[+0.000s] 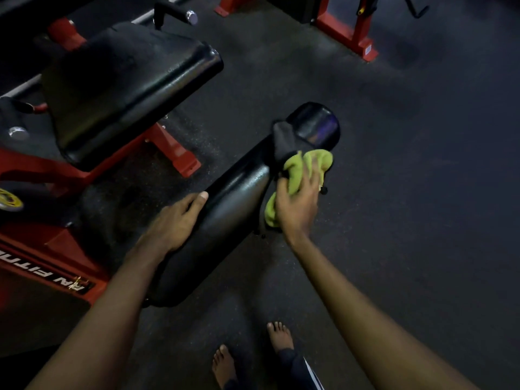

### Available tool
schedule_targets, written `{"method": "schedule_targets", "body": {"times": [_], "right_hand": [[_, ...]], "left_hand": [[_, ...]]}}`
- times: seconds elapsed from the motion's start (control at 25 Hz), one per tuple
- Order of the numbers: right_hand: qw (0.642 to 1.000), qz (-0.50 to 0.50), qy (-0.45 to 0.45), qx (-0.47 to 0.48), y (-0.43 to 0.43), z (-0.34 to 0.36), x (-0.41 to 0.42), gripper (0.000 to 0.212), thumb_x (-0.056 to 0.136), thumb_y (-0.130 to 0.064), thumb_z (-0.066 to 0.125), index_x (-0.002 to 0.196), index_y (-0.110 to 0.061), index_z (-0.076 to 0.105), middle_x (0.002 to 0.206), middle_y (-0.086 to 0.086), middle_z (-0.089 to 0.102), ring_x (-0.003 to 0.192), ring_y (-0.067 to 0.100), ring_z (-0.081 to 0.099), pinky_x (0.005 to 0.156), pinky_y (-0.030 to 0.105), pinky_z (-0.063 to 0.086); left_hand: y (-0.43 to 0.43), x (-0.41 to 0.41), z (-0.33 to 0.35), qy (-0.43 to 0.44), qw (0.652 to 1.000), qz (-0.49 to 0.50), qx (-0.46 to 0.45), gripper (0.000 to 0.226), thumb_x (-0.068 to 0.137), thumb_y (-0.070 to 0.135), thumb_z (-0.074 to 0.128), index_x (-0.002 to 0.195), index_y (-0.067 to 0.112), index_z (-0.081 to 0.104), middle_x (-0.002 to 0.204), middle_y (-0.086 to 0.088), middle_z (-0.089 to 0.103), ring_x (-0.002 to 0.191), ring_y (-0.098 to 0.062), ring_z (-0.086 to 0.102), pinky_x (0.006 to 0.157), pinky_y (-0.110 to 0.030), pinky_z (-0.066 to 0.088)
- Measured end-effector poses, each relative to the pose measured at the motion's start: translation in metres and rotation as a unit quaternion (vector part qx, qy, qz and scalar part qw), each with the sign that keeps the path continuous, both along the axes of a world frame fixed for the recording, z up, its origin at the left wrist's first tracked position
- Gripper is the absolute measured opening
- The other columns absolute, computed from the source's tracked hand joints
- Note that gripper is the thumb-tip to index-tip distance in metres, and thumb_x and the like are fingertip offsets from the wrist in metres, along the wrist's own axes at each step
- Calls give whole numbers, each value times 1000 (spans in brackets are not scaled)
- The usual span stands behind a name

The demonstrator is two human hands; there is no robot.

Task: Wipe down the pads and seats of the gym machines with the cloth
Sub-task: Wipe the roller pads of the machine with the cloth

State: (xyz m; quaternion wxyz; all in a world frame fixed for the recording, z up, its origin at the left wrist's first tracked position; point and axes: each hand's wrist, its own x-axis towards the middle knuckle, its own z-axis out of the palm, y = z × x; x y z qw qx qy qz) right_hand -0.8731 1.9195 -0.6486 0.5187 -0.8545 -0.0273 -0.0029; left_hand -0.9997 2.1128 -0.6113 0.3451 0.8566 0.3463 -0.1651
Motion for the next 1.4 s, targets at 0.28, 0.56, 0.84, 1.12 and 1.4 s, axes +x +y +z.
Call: {"method": "schedule_targets", "body": {"times": [0.28, 0.56, 0.84, 1.12, 1.4], "right_hand": [[997, 7, -23, -67, -10, 11, 85, 62, 85, -36, 59, 143, -13, 56, 159, 8, 38, 148, 25, 33, 118, 45, 33], [987, 60, -66, -134, 7, 19, 42, 62, 84, -38, 58, 143, -17, 56, 156, 3, 44, 150, 26, 29, 116, 48, 35], [936, 216, -168, -223, 1, 22, 20, 59, 84, -45, 63, 138, -23, 59, 153, -4, 48, 153, 19, 26, 110, 56, 39], [918, 239, -196, -247, 28, 18, -47, 62, 79, -43, 62, 136, -21, 61, 149, 1, 52, 151, 27, 30, 114, 55, 33], [935, 195, -128, -266, 41, 33, -22, 63, 80, -51, 57, 137, -24, 61, 151, -3, 50, 152, 19, 27, 111, 56, 34]], "left_hand": [[-15, -18, 7, -93, 990, -1, 101, 53, 102, 58, 32, 139, 29, 56, 137, -1, 61, 125, -26, 57, 103, -38, 44], [-1, -16, 1, -32, 999, 3, 33, 52, 100, 65, 28, 140, 40, 50, 138, -7, 61, 128, -32, 55, 106, -41, 43], [1, -41, 6, -64, 990, 68, 108, 41, 103, 49, 38, 116, 25, 69, 112, -17, 71, 105, -39, 65, 86, -40, 51], [1, -93, -14, -144, 982, 84, 88, 40, 105, 40, 41, 138, 26, 60, 137, -1, 62, 125, -21, 56, 103, -33, 41], [13, -126, -31, -235, 965, 110, -41, 46, 105, 44, 31, 139, 30, 57, 142, 13, 55, 131, 1, 47, 111, -21, 31]]}}
